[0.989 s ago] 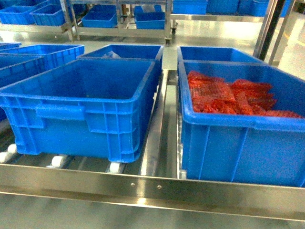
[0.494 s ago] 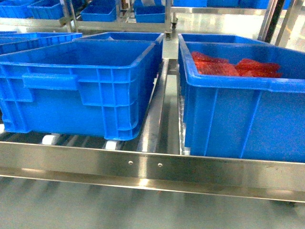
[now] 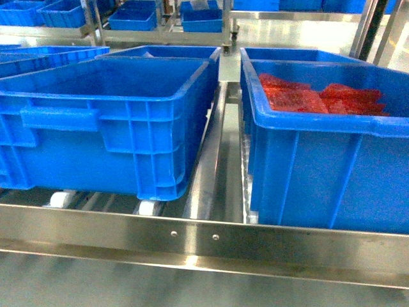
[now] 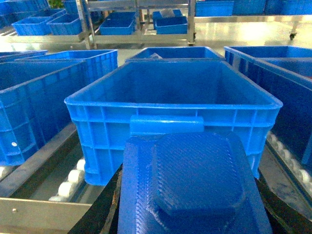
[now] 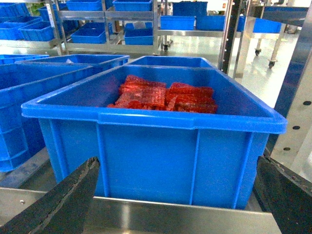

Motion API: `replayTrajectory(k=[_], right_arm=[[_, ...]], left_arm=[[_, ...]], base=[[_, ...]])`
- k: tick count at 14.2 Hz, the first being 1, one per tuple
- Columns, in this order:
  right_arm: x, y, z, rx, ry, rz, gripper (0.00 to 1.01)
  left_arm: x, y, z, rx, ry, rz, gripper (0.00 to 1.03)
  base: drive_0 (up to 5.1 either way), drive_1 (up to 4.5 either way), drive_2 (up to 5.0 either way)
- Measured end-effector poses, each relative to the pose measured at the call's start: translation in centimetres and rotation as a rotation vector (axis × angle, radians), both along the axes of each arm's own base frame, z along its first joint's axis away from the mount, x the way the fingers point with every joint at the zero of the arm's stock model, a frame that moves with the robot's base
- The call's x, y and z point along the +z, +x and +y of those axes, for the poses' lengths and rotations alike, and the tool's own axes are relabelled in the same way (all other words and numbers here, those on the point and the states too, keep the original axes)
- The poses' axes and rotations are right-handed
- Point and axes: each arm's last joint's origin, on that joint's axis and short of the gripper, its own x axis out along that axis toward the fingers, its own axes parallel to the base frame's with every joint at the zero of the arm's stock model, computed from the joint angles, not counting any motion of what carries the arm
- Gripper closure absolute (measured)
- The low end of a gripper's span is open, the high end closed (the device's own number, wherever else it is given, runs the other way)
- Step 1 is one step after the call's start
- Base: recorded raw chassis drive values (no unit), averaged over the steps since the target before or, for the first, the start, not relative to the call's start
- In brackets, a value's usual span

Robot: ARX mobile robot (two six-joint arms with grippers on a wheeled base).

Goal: Pick blue part to blue bin on bottom shelf

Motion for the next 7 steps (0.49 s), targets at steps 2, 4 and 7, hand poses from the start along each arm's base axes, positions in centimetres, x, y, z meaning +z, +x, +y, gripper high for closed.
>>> replayTrajectory(k=[2,4,7], right_arm=[[0.00,0.00,0.00,0.000,0.000,0.000,0.03],[0.01,0.00,0.00,0.000,0.000,-0.001,0.03],[0.00,0.00,0.00,0.000,0.000,0.000,0.03]], left_arm=[[0.01,0.00,0.00,0.000,0.000,-0.001,0.59],[0.02,0.00,0.00,0.000,-0.001,-0.002,0.59],[0.00,0.00,-0.01,-0.001,0.000,-0.001,0.59]], base=[[0.1,4.14,-4.0],[0.1,4.14,-4.0],[0.1,4.14,-4.0]])
